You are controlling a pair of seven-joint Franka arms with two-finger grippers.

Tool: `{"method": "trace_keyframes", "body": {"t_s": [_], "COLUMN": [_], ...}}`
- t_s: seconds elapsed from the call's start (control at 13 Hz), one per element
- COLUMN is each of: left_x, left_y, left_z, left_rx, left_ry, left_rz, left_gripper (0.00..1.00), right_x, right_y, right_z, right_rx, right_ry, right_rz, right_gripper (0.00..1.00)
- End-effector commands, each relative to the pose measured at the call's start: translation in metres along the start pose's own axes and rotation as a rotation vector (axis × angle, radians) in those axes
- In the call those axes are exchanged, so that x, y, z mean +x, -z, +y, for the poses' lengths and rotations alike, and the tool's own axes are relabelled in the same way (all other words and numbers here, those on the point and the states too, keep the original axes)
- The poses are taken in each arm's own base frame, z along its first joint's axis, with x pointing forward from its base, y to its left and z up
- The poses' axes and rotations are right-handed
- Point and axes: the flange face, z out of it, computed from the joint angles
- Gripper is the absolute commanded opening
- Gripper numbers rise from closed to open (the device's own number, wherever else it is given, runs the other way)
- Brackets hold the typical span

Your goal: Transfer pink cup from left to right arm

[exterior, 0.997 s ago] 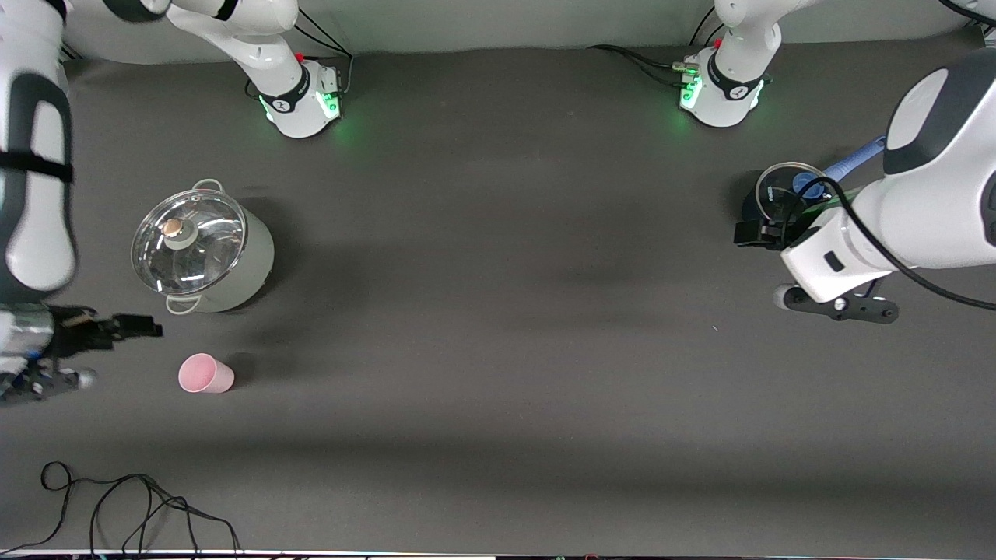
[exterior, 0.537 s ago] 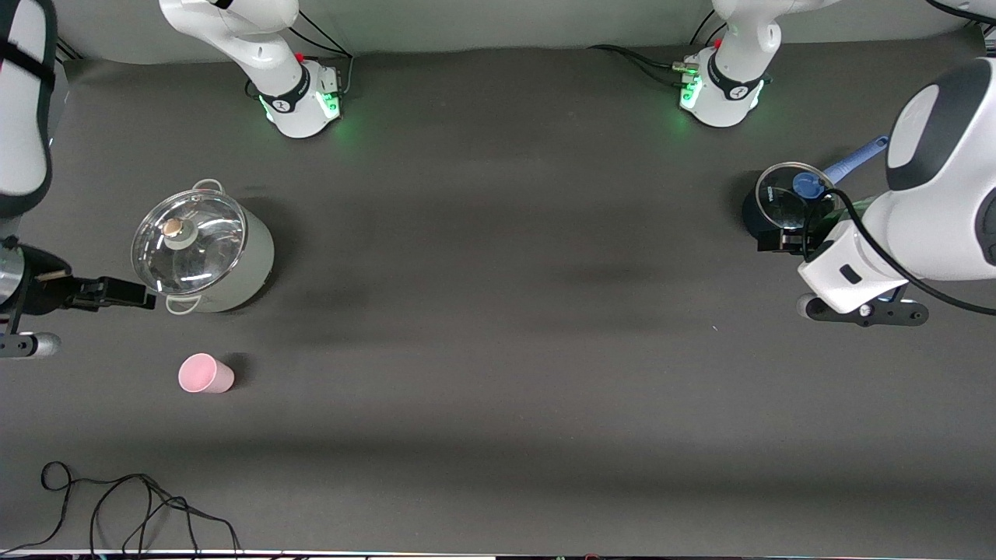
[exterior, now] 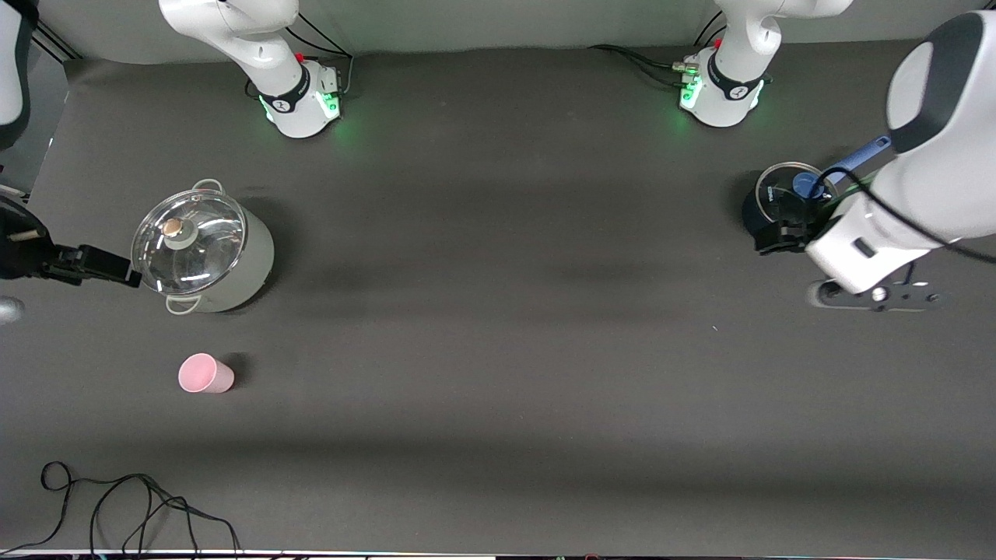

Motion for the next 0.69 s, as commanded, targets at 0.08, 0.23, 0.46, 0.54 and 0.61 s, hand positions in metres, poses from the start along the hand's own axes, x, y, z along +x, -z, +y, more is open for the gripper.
{"method": "trace_keyframes", "body": {"t_s": [0.08,0.23,0.46,0.54,0.61], "left_x": [-0.034,-0.038,-0.034,-0.028,-0.022], "left_y": [-0.015,-0.021,-0.02,-0.016,-0.012], "left_z": [-0.015,-0.017,-0.014,-0.019,-0.026], "left_rx": [-0.035,-0.035,-0.02,-0.023,-0.023], "left_ry": [0.01,0.012,-0.001,-0.02,-0.068], "left_rz": [0.111,0.133,0.146,0.161,0.171], "left_gripper": [1.0,1.0,1.0,1.0,1.0], "right_x": [-0.041,-0.05,-0.044,-0.037,-0.033], "right_y": [0.012,0.016,0.027,0.025,0.026], "right_z": [0.021,0.015,-0.001,-0.003,-0.006], "right_rx": [0.014,0.017,0.016,0.015,0.0], "right_ry": [-0.034,-0.037,-0.065,-0.061,-0.052], "right_rz": [0.035,0.054,0.082,0.08,0.085], "right_gripper": [1.0,1.0,1.0,1.0,1.0]}}
